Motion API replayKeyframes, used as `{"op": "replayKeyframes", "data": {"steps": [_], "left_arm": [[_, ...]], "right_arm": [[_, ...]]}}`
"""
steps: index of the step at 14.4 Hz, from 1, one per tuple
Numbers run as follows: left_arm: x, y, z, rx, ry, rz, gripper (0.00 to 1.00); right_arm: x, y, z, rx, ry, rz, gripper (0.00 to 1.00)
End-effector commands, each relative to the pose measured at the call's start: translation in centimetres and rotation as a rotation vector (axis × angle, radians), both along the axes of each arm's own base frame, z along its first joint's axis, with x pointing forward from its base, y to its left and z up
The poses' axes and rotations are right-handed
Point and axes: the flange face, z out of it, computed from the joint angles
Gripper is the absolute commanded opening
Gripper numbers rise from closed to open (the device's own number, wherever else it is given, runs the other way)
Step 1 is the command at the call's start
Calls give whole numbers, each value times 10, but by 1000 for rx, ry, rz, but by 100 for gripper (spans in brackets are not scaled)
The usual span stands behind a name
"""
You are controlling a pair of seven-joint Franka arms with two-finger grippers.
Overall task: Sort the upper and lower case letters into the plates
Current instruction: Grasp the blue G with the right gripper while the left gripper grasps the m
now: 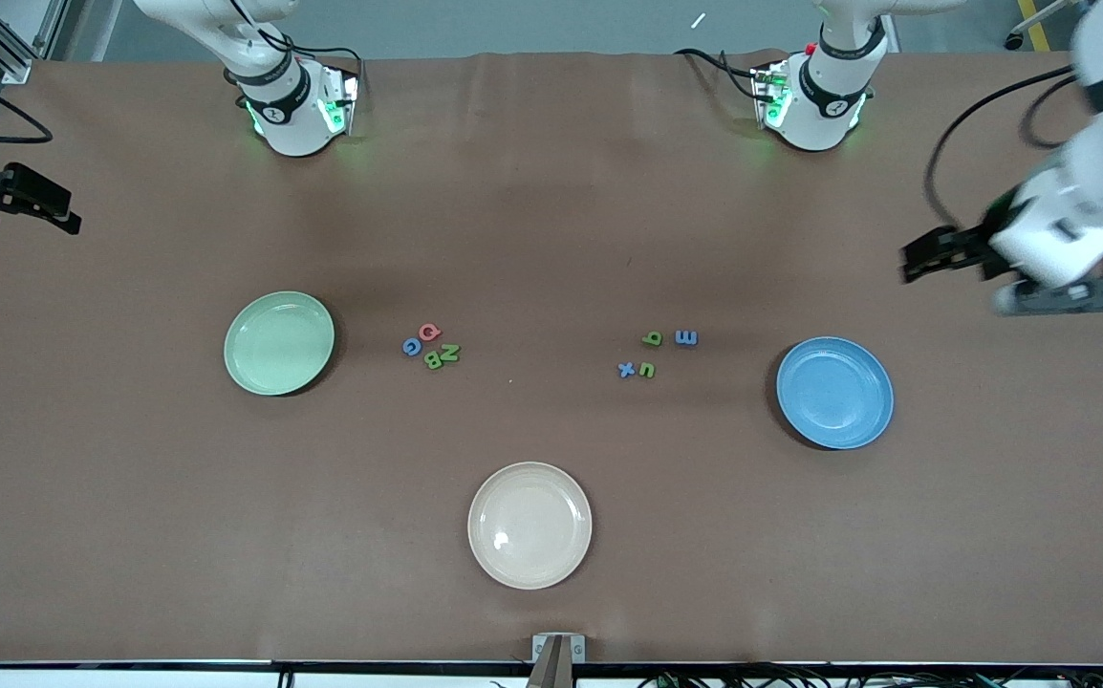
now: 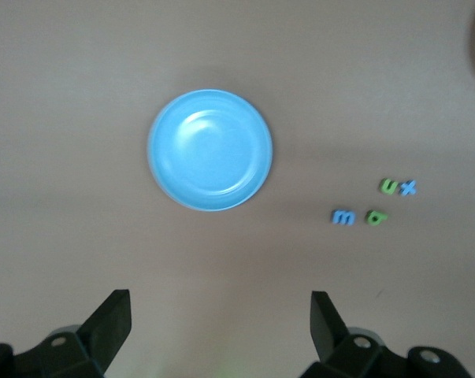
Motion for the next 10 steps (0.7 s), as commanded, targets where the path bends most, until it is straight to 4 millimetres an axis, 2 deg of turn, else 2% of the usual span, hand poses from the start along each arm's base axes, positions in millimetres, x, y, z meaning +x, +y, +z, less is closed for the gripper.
{"op": "replayKeyframes", "data": {"steps": [1,3,5,6,8,10], "left_arm": [[-17,-54,-59,-6,-24,59,100],[-29,-83,-103,-11,-53,85,100],[-35,-105,-146,-25,-48,83,100],[-36,-117,-168,-37,-42,92,100],[-36,-141,-212,-32,-41,108,100],[-35,-155,-243,8,-77,118,100]], "right_arm": [[10,2,-14,4,27,0,100],[23,-1,-26,1,27,-2,100],[47,-5,-64,-6,73,0,100],[54,-6,-66,-16,70,34,100],[74,-2,-96,-51,122,70,100],[75,10,-103,-48,130,66,100]]}}
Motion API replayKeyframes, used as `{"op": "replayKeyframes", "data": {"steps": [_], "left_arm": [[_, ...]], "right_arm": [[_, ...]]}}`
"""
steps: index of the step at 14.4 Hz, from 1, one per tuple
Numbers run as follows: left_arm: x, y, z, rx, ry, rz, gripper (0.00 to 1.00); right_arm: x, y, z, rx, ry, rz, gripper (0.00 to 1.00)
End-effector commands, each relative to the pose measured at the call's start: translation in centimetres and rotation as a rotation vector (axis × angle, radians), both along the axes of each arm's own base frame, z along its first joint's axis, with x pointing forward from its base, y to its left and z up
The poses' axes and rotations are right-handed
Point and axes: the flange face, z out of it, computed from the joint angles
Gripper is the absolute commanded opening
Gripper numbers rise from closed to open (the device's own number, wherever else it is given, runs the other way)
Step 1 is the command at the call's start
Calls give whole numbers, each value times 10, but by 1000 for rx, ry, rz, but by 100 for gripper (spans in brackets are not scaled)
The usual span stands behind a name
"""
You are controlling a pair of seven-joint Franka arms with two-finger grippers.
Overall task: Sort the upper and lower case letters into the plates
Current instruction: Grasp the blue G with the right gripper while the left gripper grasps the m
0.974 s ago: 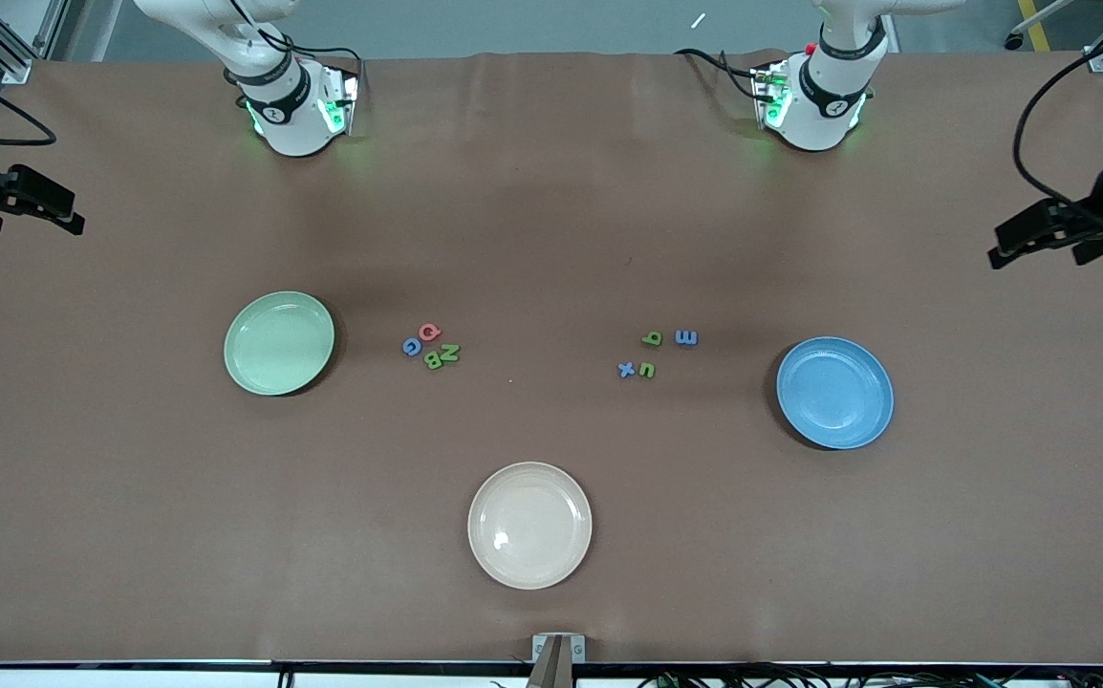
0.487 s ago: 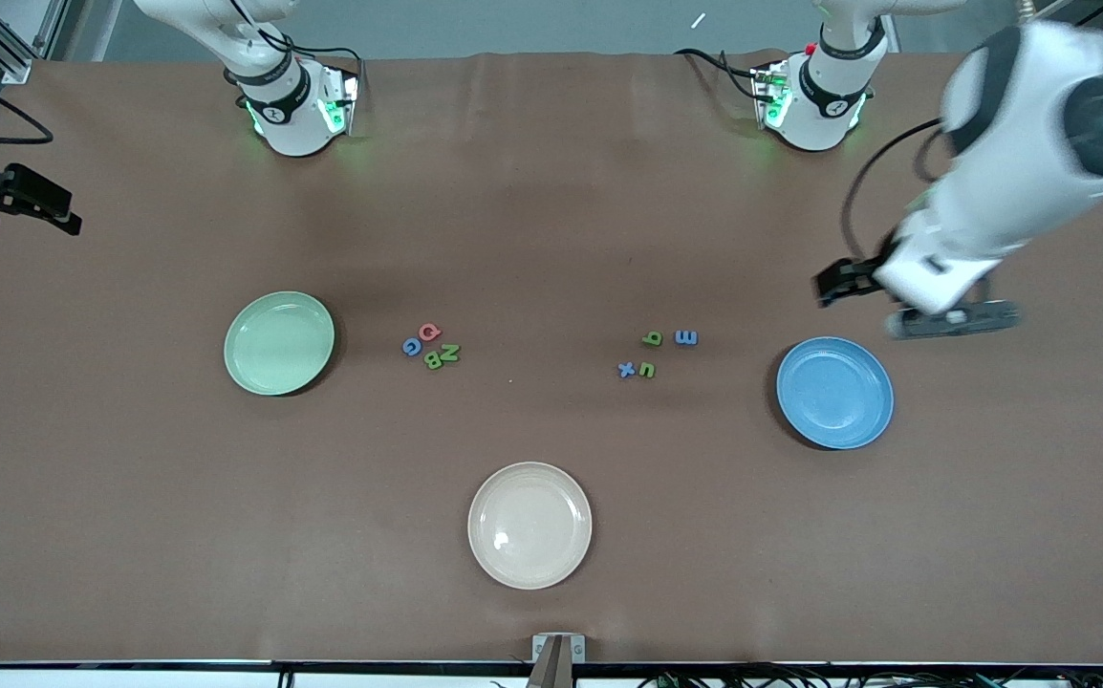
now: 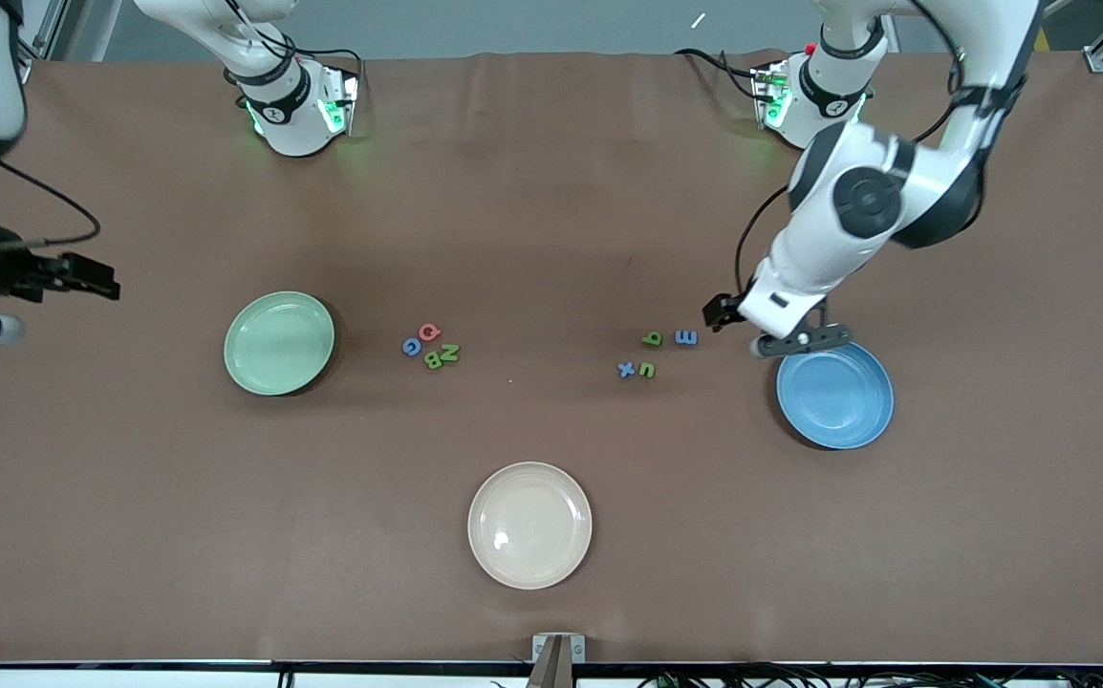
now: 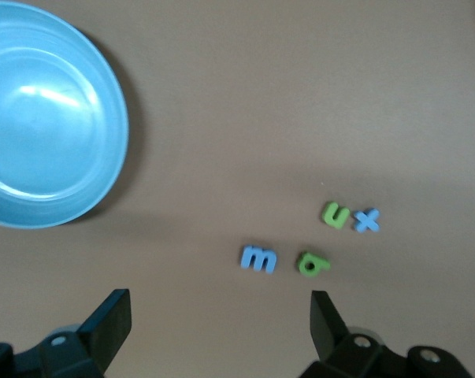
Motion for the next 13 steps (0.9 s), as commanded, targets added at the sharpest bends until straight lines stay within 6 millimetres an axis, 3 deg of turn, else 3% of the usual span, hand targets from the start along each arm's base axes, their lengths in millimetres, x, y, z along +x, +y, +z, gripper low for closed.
{"op": "replayKeyframes", "data": {"steps": [1,3,4,8,13], "left_arm": [[0,-24,-43,41,-39,6,100],[-3,-35,-70,57,-62,7,100],[-3,-37,-79,62,-74,-5,100],[-12,-48,-112,11,-92,-36,99],[-37,-43,-143,41,-43,-80,92]], "right_arm": [[5,23,-3,-25,15,-12,100],[3,56,-14,-52,26,-107,100],[1,69,-30,-54,30,-159,100],[-27,118,-122,-18,-4,-342,100],[-74,186,-204,-23,-96,-510,100]]}}
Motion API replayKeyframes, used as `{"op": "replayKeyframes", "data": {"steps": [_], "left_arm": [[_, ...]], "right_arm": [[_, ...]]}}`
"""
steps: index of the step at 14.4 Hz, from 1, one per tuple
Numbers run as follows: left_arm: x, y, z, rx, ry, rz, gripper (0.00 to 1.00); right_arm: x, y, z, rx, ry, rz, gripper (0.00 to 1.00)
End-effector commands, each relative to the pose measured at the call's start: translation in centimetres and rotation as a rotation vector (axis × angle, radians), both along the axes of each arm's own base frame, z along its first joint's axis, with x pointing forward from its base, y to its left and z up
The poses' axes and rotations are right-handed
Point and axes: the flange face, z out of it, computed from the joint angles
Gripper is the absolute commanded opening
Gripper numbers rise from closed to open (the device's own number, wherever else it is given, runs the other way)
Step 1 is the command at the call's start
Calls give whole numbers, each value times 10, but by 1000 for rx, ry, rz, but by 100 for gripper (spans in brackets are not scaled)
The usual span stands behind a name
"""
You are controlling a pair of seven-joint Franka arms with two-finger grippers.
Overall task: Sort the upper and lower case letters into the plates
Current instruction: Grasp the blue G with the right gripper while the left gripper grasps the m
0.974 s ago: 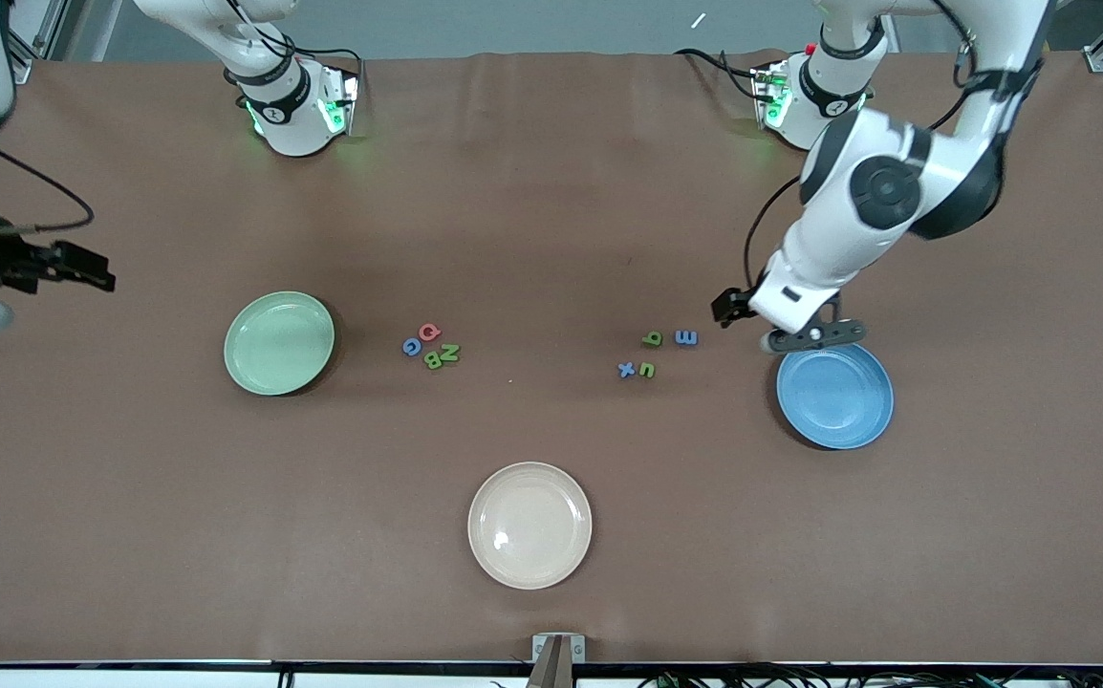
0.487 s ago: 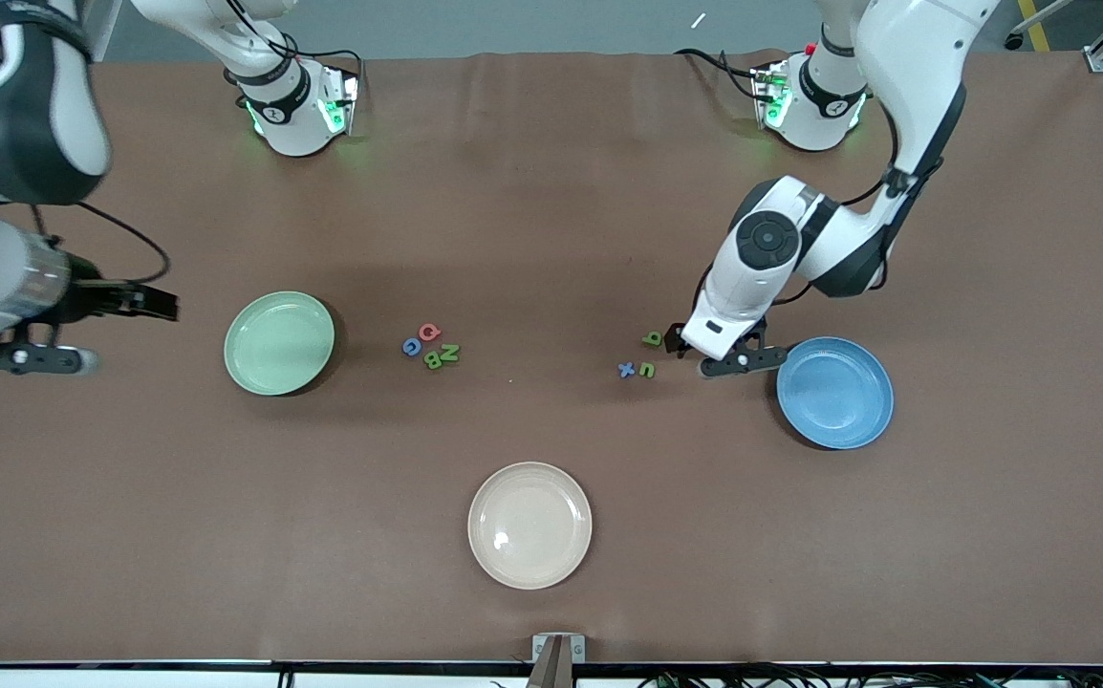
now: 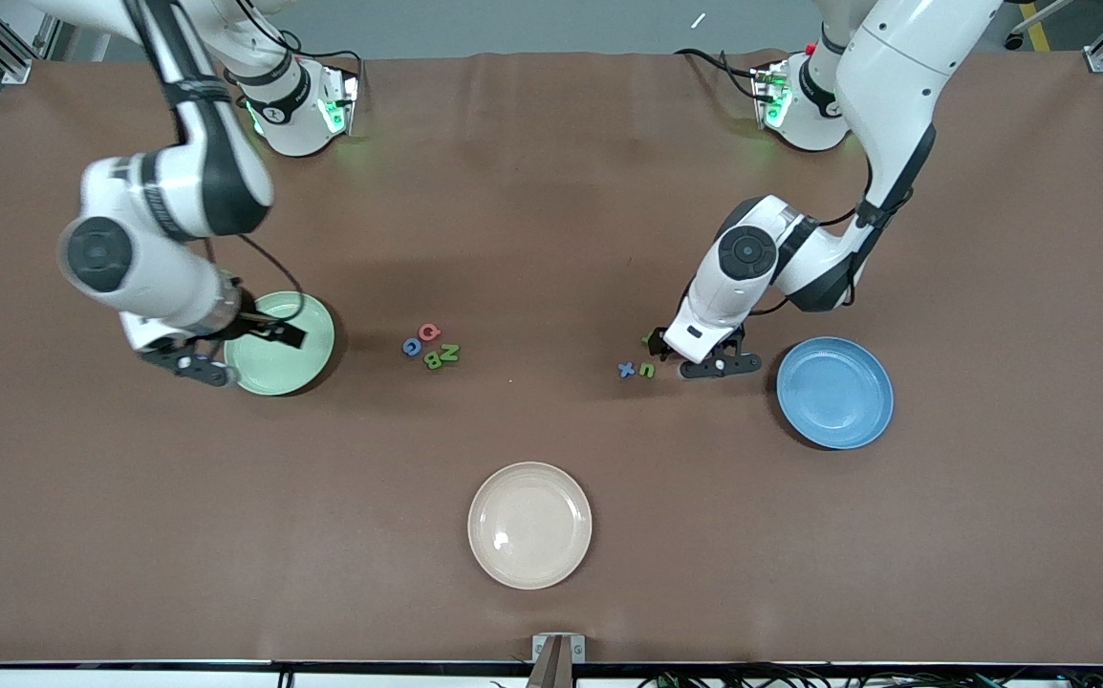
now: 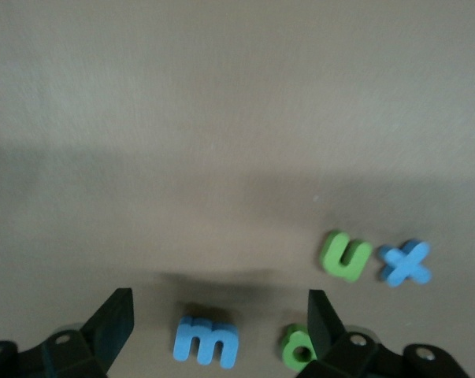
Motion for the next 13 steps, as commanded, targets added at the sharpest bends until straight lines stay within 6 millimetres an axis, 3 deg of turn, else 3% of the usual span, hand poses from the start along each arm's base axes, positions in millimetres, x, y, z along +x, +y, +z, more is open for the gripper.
{"op": "replayKeyframes", "data": {"steps": [1,5,8,13], "left_arm": [[-17,6,-8,22,3,-28,92],[-31,12,-14,43,20,-49,86],[-35,13,-16,46,28,-52,69],[-34,12,-14,43,24,-53,34]], "right_arm": [[-36,25,-24,15,-82,-110,100],[-44,62,-62,9,-116,-228,97],[-49,83,-89,8,-133,-285,94],[-47,98,-132,12,-165,-340,84]]}}
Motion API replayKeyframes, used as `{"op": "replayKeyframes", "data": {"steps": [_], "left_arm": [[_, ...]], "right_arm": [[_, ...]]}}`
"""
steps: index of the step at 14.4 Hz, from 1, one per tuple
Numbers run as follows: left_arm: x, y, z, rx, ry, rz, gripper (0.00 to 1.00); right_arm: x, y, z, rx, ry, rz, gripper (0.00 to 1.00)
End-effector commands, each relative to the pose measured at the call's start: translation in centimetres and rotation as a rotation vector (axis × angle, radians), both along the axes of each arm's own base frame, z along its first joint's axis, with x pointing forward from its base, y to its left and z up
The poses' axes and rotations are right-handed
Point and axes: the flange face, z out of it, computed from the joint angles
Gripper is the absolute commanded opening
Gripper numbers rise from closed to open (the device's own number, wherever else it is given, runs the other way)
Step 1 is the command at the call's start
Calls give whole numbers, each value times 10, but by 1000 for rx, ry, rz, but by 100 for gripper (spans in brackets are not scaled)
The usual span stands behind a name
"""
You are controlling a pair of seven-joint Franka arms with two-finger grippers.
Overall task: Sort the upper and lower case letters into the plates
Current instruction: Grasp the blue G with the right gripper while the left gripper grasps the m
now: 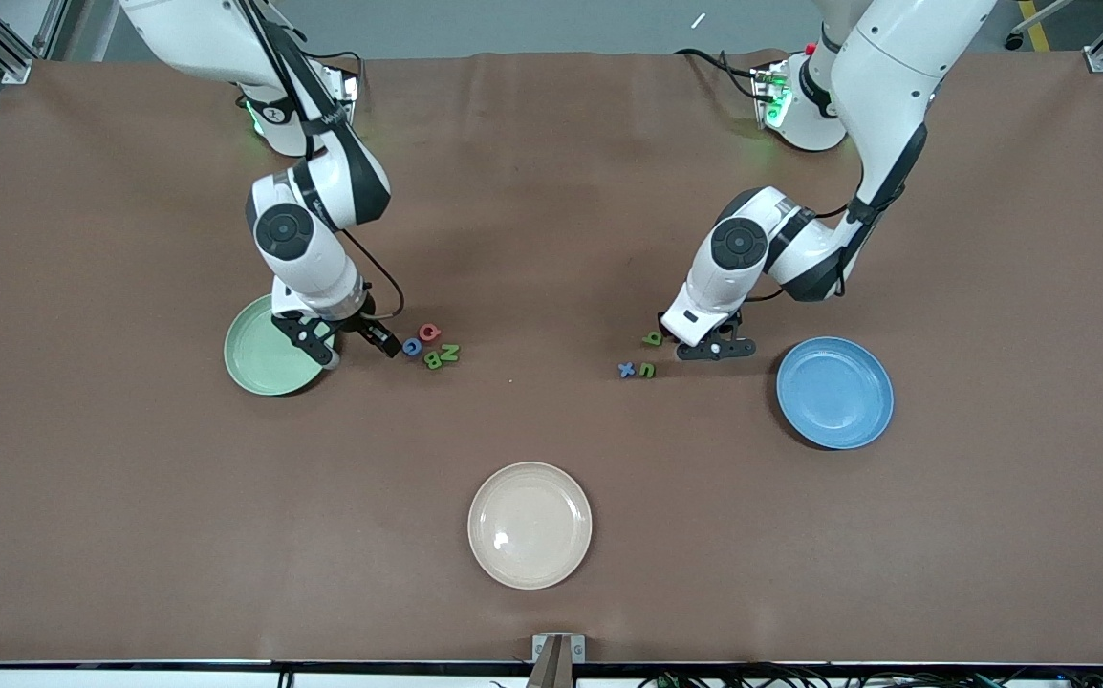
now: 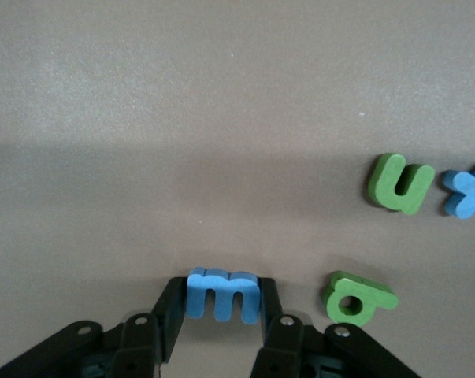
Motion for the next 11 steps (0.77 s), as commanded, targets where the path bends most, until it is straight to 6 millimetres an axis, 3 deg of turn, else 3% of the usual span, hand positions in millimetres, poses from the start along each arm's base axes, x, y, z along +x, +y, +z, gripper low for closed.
{"op": "replayKeyframes", "data": {"steps": [1,3,6,9,11], "left_arm": [[-6,6,2,12,-10,-10,27],[-1,9,11,12,-31,-11,18],[11,20,42,24,-76,-28,15],[31,59,78,75,-95,-62,15],[42,95,91,86,-106,-104,15]], "right_arm": [[-2,15,-15,5,-6,-41,83],[1,20,-20,3,-1,-64,80],[1,30,-26,1,2,-75,78],[1,32,-31,-2,6,-70,69],[1,33,-35,-5,9,-70,66]]}}
